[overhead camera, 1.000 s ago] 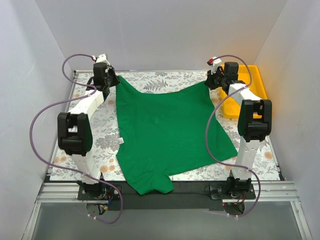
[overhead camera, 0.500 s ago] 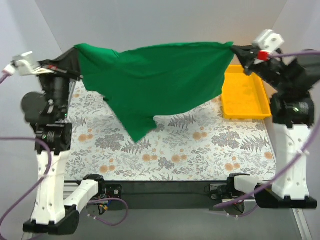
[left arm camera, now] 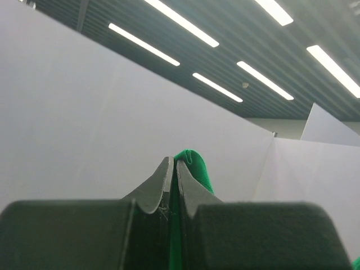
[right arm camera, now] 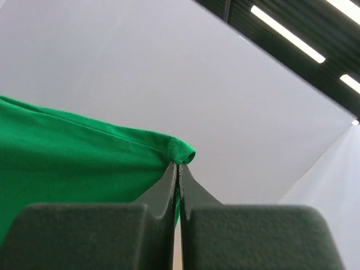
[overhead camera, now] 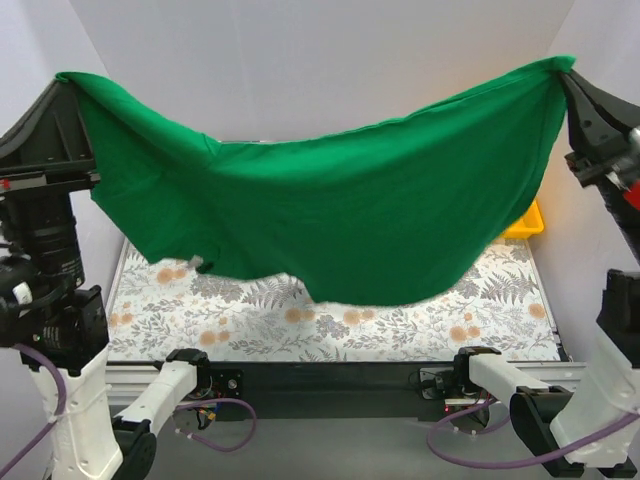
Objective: Fold and stack the t-shirts
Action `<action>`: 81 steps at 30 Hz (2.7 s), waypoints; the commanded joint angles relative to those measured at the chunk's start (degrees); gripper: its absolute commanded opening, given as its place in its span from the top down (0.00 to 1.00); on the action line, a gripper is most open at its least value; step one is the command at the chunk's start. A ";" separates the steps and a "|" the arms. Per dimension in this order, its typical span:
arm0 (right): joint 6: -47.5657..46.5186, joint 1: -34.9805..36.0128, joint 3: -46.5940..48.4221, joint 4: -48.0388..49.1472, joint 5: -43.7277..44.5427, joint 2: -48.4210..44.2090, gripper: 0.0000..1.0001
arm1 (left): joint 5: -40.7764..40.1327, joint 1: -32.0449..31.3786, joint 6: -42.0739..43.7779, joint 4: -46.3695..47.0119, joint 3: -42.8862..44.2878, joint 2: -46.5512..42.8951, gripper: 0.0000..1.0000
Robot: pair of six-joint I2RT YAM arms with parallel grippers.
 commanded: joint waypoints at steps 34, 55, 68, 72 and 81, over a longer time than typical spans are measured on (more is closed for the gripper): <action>2.83 3.83 -31.83 29.44 10.18 58.89 0.99 | 1.43 5.56 5.48 4.65 -16.15 66.68 1.00; 4.50 1.45 -40.08 30.23 4.12 51.95 0.99 | 14.35 5.91 3.55 6.76 -32.92 43.30 1.00; 5.64 -1.45 -45.71 31.28 1.31 47.73 0.99 | 18.04 5.91 1.26 2.89 -39.96 31.35 1.00; 5.38 -1.89 -47.91 31.28 -0.28 46.50 0.99 | 19.27 5.91 0.82 1.84 -41.37 28.53 1.00; 4.77 -1.97 -50.90 31.28 -0.63 45.27 0.99 | 21.29 5.91 0.03 -0.01 -45.85 23.09 1.00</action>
